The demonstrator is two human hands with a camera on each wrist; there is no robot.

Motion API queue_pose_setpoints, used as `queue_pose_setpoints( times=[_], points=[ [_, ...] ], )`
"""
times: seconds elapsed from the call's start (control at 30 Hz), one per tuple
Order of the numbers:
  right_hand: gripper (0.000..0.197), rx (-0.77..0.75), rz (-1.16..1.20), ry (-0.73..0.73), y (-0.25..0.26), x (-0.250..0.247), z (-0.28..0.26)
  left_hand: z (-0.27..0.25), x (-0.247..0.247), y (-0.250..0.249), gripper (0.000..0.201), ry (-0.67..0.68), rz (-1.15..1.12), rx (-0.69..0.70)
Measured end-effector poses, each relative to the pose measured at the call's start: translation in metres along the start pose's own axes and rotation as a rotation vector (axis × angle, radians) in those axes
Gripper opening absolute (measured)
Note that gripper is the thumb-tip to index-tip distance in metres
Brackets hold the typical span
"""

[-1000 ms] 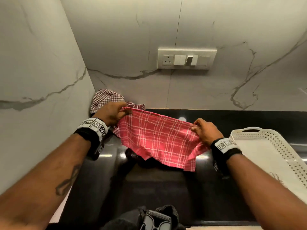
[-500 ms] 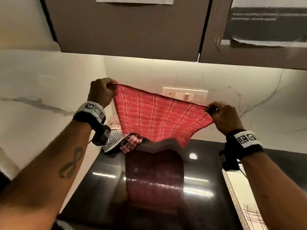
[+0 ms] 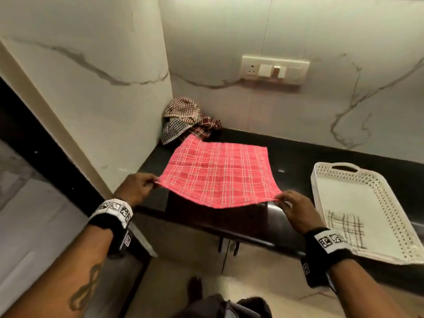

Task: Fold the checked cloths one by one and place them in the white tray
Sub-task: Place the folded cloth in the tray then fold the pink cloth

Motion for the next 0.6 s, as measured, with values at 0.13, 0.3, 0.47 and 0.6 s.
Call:
queue_pose_setpoints(
  times=[0.13, 0.3, 0.47, 0.6],
  points=[
    [0.025, 0.175, 0.043, 0.192, -0.021, 0.027, -0.045, -0.038, 0.045, 0.025, 0.018, 0.166, -0.003, -0.067],
    [0.017, 0.363, 0.307, 0.346, -0.015, 0.014, -0.066, -0.056, 0.047, 0.036, 0.015, 0.228, -0.132, -0.123],
    [0.004, 0.399, 0.353, 0.129, -0.032, -0.003, -0.008, -0.001, 0.027, 0.03, 0.007, 0.072, -0.212, -0.13],
    [0.016, 0.445, 0.302, -0.055, -0.07, 0.014, 0.075, 0.092, 0.032, 0.032, 0.009, -0.067, -0.183, -0.145]
  ],
)
Point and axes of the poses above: each hand's wrist, its own z-axis towards the middle knuckle, its own x-axis out of the palm, y = z × x, the point moved 6 cm from there along z, towards the middle knuckle, and after that the axes turned 2 degrees about z, right-handed, at the moved point
